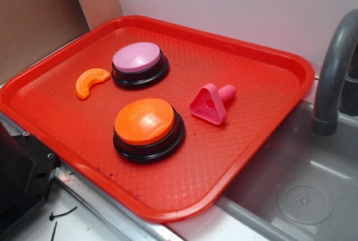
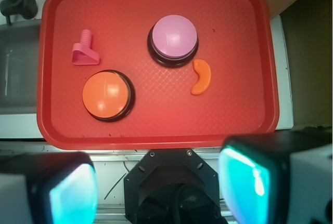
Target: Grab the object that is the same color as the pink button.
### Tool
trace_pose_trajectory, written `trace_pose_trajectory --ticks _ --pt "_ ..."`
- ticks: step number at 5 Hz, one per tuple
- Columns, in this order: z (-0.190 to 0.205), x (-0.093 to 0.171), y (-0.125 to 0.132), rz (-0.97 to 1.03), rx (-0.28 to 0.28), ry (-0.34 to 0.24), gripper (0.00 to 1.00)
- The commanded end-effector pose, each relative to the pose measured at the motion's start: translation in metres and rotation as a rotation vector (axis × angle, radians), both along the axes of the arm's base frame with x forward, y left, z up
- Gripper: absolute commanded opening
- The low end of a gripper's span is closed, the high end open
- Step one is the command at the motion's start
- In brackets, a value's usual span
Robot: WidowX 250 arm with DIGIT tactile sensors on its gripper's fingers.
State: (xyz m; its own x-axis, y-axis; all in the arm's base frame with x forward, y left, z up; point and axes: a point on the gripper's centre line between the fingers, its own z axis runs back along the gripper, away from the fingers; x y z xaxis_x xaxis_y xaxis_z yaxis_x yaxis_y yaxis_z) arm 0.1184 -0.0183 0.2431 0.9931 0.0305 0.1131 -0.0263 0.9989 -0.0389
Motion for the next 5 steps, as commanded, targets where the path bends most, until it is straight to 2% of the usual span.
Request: trace_pose_trajectory --ticks 1,2,3,4,5 --pt "0.000 0.000 0.000 0.000 0.000 0.000 1.00" --pt "-0.009 0.034 -0.010 -0.067 0.011 0.052 1.00" --pt "-0.019 0.062 -0.024 -0.074 -0.006 0.059 1.00" --pt "-0.031 0.084 -0.034 0.017 0.006 0.063 1.00" --pt "-0.050 0.120 -0.063 0.085 0.047 0.019 1.00"
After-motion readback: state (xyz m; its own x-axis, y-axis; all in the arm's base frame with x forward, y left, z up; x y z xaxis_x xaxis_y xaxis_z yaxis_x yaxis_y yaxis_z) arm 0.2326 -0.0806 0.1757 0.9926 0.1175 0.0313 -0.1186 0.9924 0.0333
